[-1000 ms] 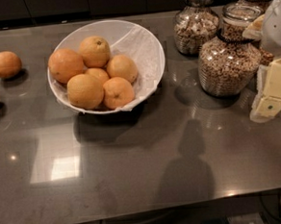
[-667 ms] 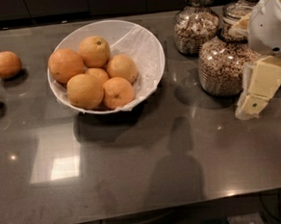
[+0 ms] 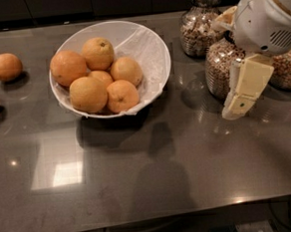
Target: Pick orange from white bowl
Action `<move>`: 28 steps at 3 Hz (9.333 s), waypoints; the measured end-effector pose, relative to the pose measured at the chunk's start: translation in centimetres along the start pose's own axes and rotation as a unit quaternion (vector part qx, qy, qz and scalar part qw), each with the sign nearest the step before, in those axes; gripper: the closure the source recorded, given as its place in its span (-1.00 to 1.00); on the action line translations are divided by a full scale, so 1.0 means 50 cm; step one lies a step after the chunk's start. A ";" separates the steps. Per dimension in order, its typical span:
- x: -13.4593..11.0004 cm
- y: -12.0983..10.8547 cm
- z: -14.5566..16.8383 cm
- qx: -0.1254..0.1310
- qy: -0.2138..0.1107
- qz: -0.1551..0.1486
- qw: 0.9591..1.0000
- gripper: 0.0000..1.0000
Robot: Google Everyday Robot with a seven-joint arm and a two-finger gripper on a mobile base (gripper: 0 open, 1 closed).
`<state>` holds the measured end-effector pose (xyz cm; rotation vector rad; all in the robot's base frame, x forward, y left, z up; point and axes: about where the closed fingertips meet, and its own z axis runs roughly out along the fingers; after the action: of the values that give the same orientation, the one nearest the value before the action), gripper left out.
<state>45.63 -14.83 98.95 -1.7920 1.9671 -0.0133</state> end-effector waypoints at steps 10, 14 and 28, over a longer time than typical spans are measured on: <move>-0.386 -0.019 0.254 -0.077 -0.243 -0.113 0.960 -1.00; -0.432 -0.043 0.274 -0.078 -0.269 -0.135 0.950 -0.70; -0.452 -0.026 0.376 -0.122 -0.264 -0.122 0.949 1.00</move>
Offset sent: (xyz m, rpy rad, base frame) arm 0.0136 0.1397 -0.0242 0.2162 0.0194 0.2933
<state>54.08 11.98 90.29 -1.9278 1.4076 0.5915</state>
